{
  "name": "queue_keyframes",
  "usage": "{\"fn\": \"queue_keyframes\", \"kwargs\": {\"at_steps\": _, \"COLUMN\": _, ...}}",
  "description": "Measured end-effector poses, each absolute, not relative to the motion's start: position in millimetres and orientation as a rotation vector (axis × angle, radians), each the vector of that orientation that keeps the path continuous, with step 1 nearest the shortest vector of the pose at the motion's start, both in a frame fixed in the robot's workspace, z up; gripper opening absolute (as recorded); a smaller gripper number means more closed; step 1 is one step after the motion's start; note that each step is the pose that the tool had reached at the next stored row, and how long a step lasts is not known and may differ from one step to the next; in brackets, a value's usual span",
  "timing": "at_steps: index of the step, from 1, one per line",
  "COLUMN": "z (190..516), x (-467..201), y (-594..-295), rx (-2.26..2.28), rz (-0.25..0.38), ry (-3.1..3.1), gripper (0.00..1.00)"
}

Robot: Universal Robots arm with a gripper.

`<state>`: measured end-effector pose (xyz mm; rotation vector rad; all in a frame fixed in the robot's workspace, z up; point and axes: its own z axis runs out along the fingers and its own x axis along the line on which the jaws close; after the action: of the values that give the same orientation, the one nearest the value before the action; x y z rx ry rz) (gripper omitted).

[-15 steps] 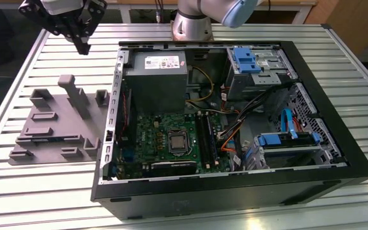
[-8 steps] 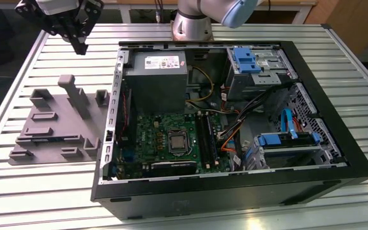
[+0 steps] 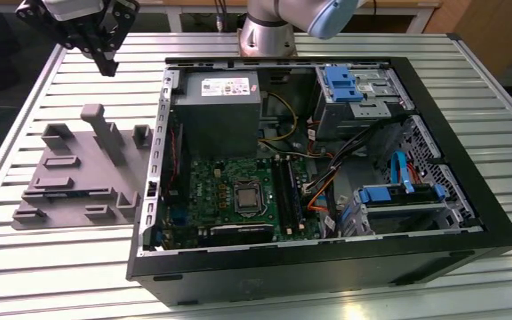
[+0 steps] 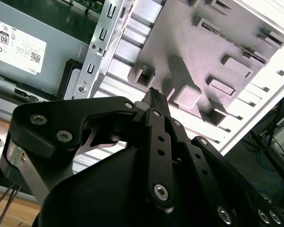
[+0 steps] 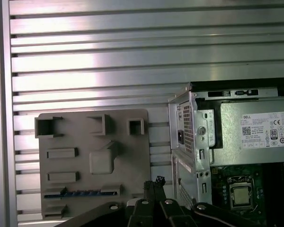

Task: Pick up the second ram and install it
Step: 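Reach for the second ram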

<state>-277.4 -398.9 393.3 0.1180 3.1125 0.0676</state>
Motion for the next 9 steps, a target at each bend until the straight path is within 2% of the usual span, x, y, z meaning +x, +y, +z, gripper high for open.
{"fn": "queue_keyframes", "kwargs": {"at_steps": 9, "z": 393.3, "x": -282.8, "y": -398.9, "rx": 0.118, "rz": 0.068, "ry": 3.112, "gripper": 0.11}}
